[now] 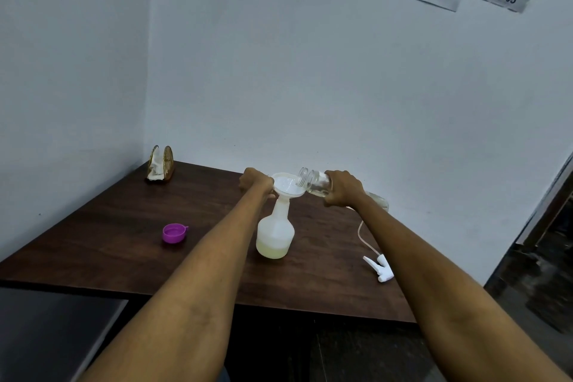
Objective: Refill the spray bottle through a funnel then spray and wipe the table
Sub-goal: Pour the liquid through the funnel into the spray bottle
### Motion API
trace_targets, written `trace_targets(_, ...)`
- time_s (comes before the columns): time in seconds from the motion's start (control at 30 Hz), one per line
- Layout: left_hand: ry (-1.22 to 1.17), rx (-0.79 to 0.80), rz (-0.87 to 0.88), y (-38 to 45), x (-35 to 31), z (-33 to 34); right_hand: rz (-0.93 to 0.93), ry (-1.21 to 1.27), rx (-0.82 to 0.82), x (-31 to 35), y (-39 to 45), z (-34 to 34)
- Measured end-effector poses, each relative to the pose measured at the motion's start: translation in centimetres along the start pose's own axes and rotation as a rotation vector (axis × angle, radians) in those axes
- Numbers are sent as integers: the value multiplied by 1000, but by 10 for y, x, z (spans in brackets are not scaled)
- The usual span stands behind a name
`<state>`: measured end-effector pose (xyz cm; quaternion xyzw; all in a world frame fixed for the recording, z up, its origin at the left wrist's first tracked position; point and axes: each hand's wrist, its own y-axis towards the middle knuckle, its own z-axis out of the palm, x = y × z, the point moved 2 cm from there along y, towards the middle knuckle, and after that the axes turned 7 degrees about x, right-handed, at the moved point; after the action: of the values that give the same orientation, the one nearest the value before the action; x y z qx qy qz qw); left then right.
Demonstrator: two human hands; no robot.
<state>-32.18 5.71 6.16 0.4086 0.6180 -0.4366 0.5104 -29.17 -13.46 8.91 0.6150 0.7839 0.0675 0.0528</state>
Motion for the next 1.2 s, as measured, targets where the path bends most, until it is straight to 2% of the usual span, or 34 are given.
trace_targets(1.2, -8, 14, -6, 3, 1, 1, 5, -60, -40, 1, 1, -3)
